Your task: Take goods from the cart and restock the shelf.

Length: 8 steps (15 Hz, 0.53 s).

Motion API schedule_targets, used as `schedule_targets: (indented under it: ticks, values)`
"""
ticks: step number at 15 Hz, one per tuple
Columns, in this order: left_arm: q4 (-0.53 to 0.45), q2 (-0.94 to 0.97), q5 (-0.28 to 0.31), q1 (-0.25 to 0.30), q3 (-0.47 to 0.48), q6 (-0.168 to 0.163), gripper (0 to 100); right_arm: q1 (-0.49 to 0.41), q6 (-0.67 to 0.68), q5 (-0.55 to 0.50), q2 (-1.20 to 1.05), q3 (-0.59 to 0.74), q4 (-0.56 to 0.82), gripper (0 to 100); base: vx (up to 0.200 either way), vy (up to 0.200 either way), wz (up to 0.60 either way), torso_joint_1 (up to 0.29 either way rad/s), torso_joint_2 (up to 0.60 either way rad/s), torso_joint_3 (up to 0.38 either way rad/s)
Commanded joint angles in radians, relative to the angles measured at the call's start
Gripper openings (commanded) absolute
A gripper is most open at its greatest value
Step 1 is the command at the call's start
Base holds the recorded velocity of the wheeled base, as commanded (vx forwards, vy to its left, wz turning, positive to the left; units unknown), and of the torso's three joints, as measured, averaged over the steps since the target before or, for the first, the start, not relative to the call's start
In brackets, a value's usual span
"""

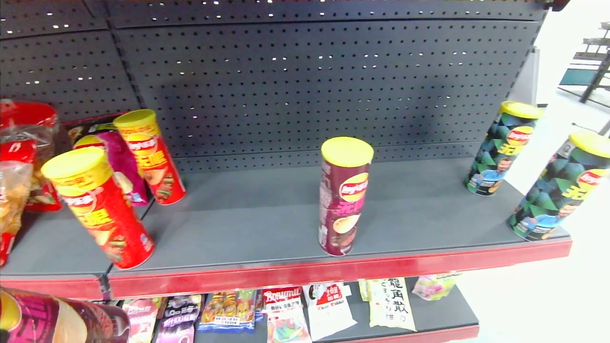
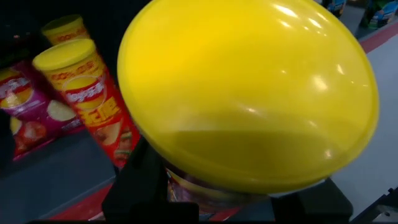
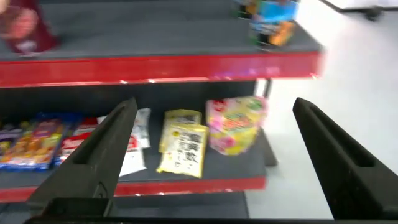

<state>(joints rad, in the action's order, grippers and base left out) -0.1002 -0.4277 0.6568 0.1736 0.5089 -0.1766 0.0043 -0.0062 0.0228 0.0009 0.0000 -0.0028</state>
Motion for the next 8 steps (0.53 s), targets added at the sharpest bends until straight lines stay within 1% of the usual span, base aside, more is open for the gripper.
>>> schedule_targets:
  ticks: [1,3,8]
  values:
    - [0.001,-0.005,0.0,0.001,0.0,0.0,0,0.0,-0.001,0.0,-0.001,0.0,0.0,100,0.0,0.0,-0.6,0.007,0.0,0.002]
    - [0.002,-0.013,-0.002,0.001,0.0,0.002,0,0.0,0.0,0.0,-0.001,0.0,0.0,100,0.0,0.0,-0.6,0.005,0.0,-0.005]
    - [0.005,-0.062,-0.013,0.001,0.014,0.002,0,0.0,0.002,0.0,-0.001,0.0,0.0,100,0.0,0.0,0.0,0.0,0.0,0.0]
